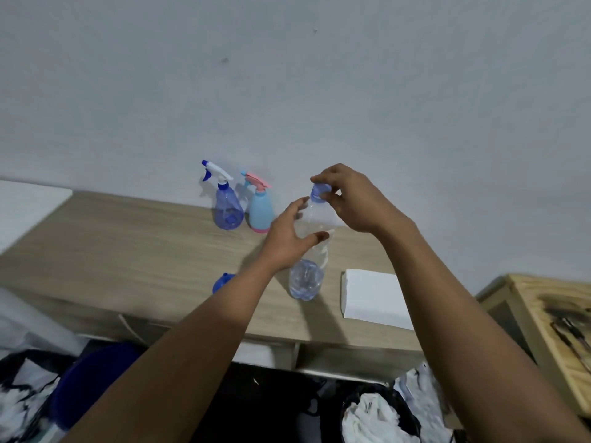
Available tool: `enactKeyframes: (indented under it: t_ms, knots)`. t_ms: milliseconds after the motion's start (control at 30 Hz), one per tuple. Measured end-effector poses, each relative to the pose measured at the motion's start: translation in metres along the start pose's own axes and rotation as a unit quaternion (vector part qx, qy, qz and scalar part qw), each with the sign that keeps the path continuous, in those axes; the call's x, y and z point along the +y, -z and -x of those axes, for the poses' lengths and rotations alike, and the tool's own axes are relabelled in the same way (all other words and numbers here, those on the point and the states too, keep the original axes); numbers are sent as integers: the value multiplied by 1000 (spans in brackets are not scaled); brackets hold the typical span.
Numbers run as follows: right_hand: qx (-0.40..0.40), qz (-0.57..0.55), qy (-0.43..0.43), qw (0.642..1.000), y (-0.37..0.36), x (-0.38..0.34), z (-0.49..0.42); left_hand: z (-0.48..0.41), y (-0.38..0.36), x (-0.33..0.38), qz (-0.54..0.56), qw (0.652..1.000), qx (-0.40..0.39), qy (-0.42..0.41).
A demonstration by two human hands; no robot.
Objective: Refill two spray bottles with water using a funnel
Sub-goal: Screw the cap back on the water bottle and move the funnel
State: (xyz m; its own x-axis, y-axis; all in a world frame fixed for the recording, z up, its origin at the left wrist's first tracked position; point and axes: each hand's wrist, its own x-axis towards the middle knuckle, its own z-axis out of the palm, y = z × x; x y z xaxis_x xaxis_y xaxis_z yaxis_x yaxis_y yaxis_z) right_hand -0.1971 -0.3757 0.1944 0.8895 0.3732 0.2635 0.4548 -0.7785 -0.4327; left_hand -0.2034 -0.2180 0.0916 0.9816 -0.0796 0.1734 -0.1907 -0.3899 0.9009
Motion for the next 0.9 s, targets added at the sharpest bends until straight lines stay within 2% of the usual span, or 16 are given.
enactKeyframes:
  t_ms: [200, 367, 467, 633, 700, 767, 833, 900]
  knots:
    - [-77, 50, 5, 996, 12, -7, -9, -1, 2, 4, -7, 1000, -9, 13]
    - [-111, 56, -36, 992, 23, -12, -18, -1, 1, 4, -6, 1000, -12, 18]
    - [-101, 61, -75, 990, 22, -15, -24, 1, 0, 4, -8, 1000, -5, 17]
    - [-39, 200, -104, 974, 8, -23, -26, 1, 1, 4, -12, 1000, -2, 20]
    - [-21, 219, -96, 971, 5, -23, -26, 0, 2, 4, -12, 1000, -6, 26]
    - [-41, 173, -79, 981, 8, -19, -26, -1, 1, 3, -9, 1000, -10, 28]
    - [-98, 97, -52, 989, 16, -15, -24, -1, 1, 2, -8, 1000, -8, 24]
    - [-128, 77, -31, 988, 19, -12, -23, -1, 1, 1, -7, 1000, -9, 14]
